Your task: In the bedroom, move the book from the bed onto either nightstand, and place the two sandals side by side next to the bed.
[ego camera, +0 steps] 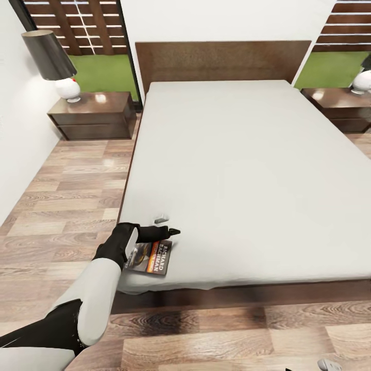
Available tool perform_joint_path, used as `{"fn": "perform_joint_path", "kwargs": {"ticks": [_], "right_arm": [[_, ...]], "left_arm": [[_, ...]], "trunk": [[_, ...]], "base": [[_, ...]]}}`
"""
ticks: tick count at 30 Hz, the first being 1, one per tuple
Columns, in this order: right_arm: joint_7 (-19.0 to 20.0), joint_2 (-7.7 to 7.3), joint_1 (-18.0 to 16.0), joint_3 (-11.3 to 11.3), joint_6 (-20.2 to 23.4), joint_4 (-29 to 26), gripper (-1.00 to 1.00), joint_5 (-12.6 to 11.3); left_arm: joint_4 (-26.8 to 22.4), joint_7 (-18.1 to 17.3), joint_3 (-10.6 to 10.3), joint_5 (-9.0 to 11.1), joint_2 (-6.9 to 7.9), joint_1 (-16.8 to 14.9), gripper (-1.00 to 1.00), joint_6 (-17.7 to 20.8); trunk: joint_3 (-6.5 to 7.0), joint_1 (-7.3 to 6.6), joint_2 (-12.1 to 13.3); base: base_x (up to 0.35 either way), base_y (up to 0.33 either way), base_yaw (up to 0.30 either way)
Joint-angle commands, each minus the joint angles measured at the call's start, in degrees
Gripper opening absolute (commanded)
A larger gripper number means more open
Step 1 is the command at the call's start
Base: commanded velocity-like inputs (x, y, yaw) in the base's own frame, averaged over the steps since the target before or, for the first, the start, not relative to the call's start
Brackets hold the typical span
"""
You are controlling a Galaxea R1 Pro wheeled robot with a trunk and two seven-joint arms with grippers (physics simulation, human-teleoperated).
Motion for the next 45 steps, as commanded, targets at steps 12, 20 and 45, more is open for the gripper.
{"fn": "perform_joint_path", "kwargs": {"ticks": [12,20,45], "right_arm": [[0.1,-0.02,0.0,0.5,-0.2,0.0,1.00,-0.4],[0.1,-0.02,0.0,0.5,-0.2,0.0,1.00,-0.4],[0.1,-0.02,0.0,0.5,-0.2,0.0,1.00,-0.4]], "left_arm": [[0.0,-0.3,0.4,-1.5,-0.09,0.0,1.00,0.3],[0.0,-0.3,0.4,-1.5,-0.09,0.0,1.00,0.3],[0.1,-0.4,0.4,-1.5,-0.09,0.0,1.00,0.3]], "trunk": [[-0.04,-0.01,0.0],[-0.04,-0.01,0.0],[-0.04,-0.01,0.0]], "base": [[-0.011,0.000,0.000],[0.000,0.000,0.000],[-0.048,0.000,0.000]]}}
